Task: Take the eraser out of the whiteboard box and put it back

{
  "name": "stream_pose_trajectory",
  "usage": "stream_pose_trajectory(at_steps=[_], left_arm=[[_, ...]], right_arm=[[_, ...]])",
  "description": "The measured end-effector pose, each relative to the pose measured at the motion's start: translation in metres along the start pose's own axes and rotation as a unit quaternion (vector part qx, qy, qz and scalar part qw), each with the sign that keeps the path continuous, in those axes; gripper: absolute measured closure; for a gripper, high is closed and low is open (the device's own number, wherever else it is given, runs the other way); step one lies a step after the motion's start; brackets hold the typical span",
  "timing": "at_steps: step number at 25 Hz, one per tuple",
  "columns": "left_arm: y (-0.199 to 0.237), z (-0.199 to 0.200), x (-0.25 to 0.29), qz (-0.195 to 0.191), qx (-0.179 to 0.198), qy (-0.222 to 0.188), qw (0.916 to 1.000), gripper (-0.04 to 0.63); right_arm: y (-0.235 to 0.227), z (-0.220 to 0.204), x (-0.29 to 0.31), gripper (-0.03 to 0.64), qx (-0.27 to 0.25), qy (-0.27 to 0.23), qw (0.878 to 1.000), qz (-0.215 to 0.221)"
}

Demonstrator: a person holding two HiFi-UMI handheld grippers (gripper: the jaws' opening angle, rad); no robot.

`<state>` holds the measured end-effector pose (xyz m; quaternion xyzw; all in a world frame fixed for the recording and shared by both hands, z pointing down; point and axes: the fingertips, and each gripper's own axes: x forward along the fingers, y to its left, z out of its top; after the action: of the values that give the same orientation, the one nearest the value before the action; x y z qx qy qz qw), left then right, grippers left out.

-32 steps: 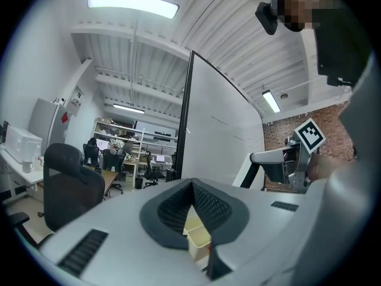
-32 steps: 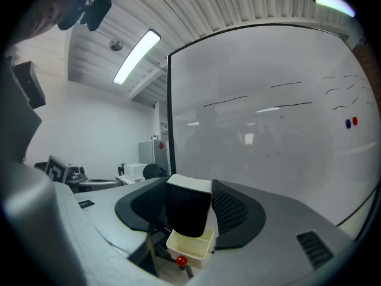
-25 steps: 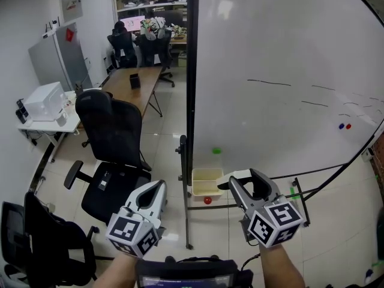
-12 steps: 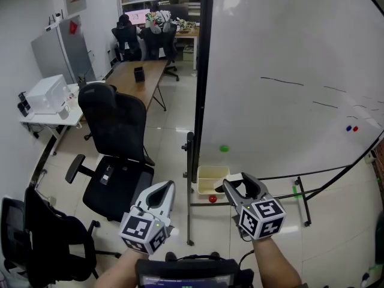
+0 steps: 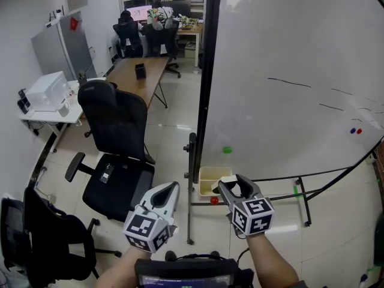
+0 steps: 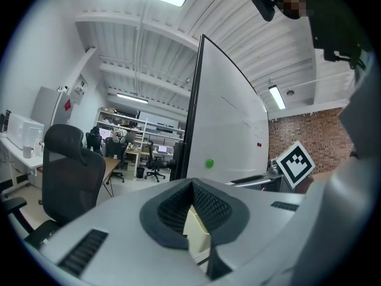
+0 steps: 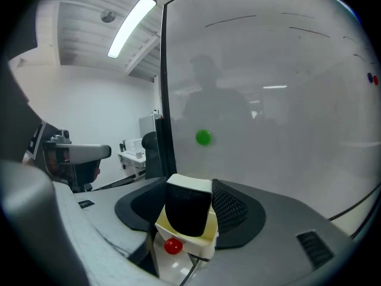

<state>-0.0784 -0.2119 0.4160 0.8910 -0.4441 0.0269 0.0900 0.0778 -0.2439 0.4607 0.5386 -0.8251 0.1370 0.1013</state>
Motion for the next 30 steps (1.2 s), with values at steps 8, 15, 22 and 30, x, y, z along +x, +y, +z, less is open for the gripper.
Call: stream_pose_trajectory(at_steps=[8, 15, 22, 30], left_arm=[[0.001, -0.003, 0.008, -0.009, -0.008, 0.009, 0.9999, 0.56], [0.007, -0.004, 0.012, -0.005, 0.0, 0.008, 1.0, 0.56], [0.007, -0.004, 0.012, -0.013, -0.007, 0.013, 0.9998, 0.56], [0.011, -0.006, 0.01, -0.007, -0.005, 0.014, 0.9999, 0.56]], right_arm=[[0.004, -0.036, 0.026, 0.348, -0.007, 0.046, 0.999, -0.001], [0.003, -0.054, 0.037, 0.348, -0.004, 0.067, 0.998, -0.013], [0.0, -0.064, 0.042, 0.348, 0.003, 0.081, 0.996, -0.026], [0.0, -0.064, 0.044, 0.348, 0.005, 0.081, 0.996, -0.031]])
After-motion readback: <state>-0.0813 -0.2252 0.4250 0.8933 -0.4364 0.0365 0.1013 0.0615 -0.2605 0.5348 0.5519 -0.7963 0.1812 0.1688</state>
